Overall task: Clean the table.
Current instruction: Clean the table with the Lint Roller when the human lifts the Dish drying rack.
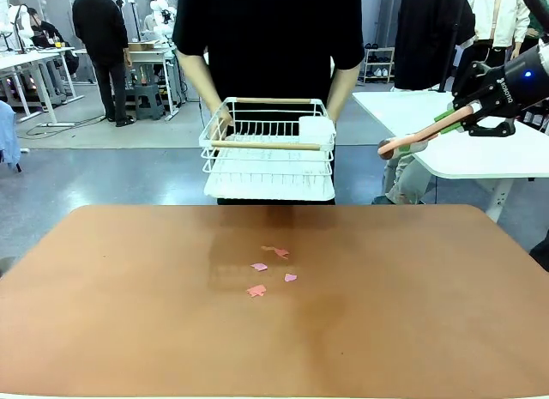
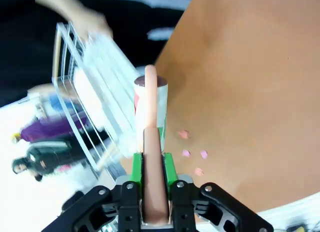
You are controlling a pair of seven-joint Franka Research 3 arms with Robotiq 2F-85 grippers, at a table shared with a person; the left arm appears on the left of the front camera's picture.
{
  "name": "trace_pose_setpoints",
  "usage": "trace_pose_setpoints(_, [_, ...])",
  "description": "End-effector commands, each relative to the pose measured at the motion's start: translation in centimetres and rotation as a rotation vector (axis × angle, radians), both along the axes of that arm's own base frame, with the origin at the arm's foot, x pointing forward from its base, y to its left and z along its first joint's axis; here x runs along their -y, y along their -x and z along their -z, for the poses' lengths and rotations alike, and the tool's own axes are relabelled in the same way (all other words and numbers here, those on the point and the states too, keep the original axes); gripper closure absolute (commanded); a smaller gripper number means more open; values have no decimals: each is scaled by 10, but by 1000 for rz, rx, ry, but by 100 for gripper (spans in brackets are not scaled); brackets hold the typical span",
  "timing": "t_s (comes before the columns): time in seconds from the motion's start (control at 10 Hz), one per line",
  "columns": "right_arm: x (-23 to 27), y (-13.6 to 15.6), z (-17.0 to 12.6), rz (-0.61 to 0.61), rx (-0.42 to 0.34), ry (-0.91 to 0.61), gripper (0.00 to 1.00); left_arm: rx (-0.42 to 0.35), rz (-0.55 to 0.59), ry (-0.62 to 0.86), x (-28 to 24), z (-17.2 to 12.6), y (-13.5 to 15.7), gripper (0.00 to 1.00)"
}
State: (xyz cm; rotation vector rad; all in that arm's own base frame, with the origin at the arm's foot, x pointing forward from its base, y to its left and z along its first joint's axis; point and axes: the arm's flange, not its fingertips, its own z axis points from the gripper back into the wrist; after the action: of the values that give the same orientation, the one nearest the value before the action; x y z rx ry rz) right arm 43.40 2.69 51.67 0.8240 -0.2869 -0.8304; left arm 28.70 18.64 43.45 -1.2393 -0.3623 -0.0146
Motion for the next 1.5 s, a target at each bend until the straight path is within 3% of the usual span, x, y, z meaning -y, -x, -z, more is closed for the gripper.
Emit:
trace_pose_setpoints(0.0, [7,-21,-6,-248,31,125,79,23,9,13,-2,1,2,0])
trace_pose_setpoints(0.3, [1,-55,11,-521,70,257,79,23,9,13,-2,1,2,0])
trace_pose_setpoints(0.6, [-17,-83,48,-703,18,319,79,23,9,13,-2,1,2,0])
trace_pose_setpoints(0.7, [-21,-85,57,-714,9,324,79,23,9,13,-2,1,2,0])
trace_pose_setpoints(0.8, [-20,-69,50,-643,24,311,79,23,9,13,-2,1,2,0])
trace_pose_setpoints(1.2, [-20,-69,50,-643,24,311,79,23,9,13,-2,1,2,0])
trace_pose_setpoints(1.4, [-10,-97,64,-686,-8,343,79,23,9,13,-2,1,2,0])
